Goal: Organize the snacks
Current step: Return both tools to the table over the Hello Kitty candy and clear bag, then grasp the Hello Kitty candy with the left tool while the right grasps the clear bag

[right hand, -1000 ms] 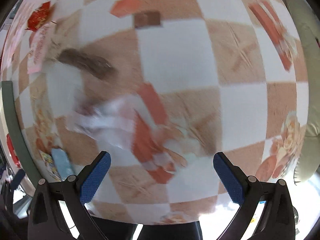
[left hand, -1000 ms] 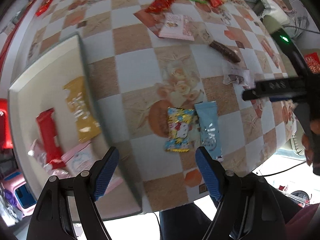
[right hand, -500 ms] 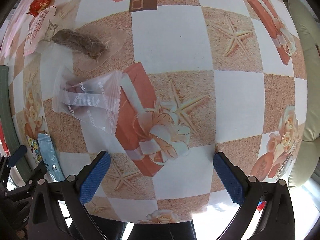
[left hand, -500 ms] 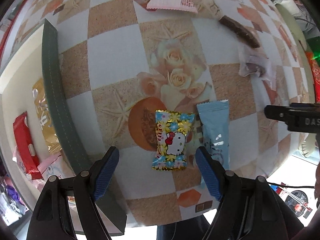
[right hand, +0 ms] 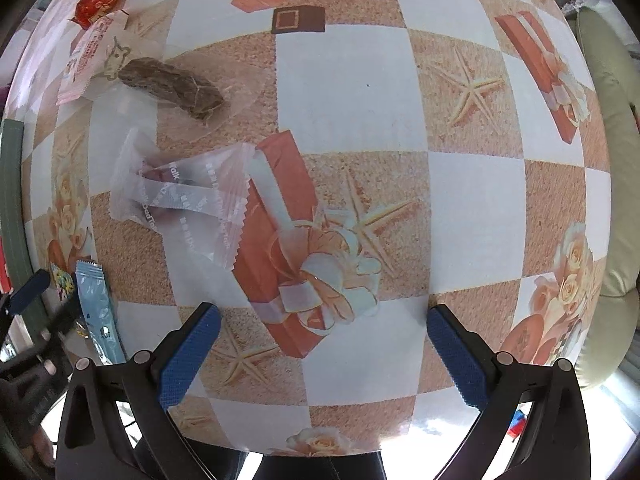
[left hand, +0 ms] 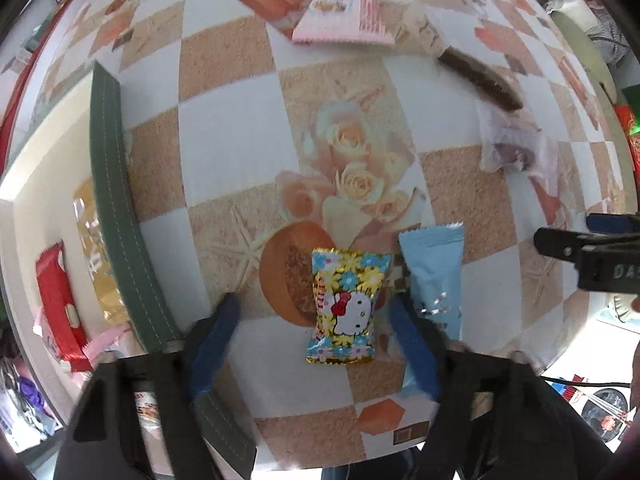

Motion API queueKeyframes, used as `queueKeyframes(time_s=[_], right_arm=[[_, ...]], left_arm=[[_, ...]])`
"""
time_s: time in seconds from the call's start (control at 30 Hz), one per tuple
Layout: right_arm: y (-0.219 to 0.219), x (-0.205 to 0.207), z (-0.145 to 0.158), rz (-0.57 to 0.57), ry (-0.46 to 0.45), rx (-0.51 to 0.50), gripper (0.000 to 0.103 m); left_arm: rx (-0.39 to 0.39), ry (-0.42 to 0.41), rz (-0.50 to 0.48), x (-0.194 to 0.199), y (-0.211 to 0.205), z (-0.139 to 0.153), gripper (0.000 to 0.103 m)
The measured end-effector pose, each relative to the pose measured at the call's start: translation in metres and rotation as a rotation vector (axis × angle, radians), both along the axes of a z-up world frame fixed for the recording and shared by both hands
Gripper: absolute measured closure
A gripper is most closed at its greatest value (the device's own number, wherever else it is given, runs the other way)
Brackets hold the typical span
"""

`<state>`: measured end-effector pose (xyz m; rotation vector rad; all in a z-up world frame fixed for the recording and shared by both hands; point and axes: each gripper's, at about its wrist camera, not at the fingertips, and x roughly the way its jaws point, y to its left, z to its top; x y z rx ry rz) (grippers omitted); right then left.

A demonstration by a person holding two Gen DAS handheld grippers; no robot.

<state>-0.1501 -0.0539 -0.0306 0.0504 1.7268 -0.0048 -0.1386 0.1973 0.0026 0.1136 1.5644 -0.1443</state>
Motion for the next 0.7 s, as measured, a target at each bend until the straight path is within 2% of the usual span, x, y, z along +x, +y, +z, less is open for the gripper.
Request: queueKeyframes(time_s=[0.03, 0.07, 0.1, 0.17, 0.27, 0.37, 0.47, 0.6, 0.7], right_arm=[[0.0, -0.001, 0.002, 0.002, 0.0, -0.001, 0.0], [0.0, -0.001, 0.002, 0.004, 0.004, -0.001, 0.0], [0.001, 0.0, 0.002, 0.012, 0.02, 0.001, 0.0], [0.005, 0.003, 0.001, 0.045, 0.055, 0.0, 0.0], [0.018, 0.011, 0.011, 0.139, 0.013, -0.002, 0.0], [0.047, 0.02, 0.027, 0.316, -0.055, -0.001, 0.0], [0.08, 0.026, 0.03, 0.478, -0.064, 0.011, 0.0], [0.107, 0.029, 0.02, 0.573, -0.025, 0.033, 0.0], [0.118, 0.029, 0.013, 0.585, 0.004, 0.023, 0.0]], left_arm=[[-0.001, -0.007, -0.011, 0.002, -0.002, 0.003, 0.052], [0.0, -0.011, -0.02, 0.004, -0.003, 0.005, 0.07], [0.0, -0.005, -0.022, 0.006, -0.004, 0.006, 0.072], [-0.011, 0.004, -0.006, 0.009, -0.002, 0.006, 0.074], [0.0, 0.001, -0.01, 0.009, -0.002, 0.007, 0.074], [0.006, -0.001, -0.01, 0.007, -0.001, 0.009, 0.074], [0.008, -0.001, -0.005, 0.001, -0.001, 0.009, 0.074], [0.013, 0.002, 0.005, -0.003, -0.003, 0.006, 0.073], [0.013, 0.007, 0.021, -0.001, -0.001, 0.004, 0.072]])
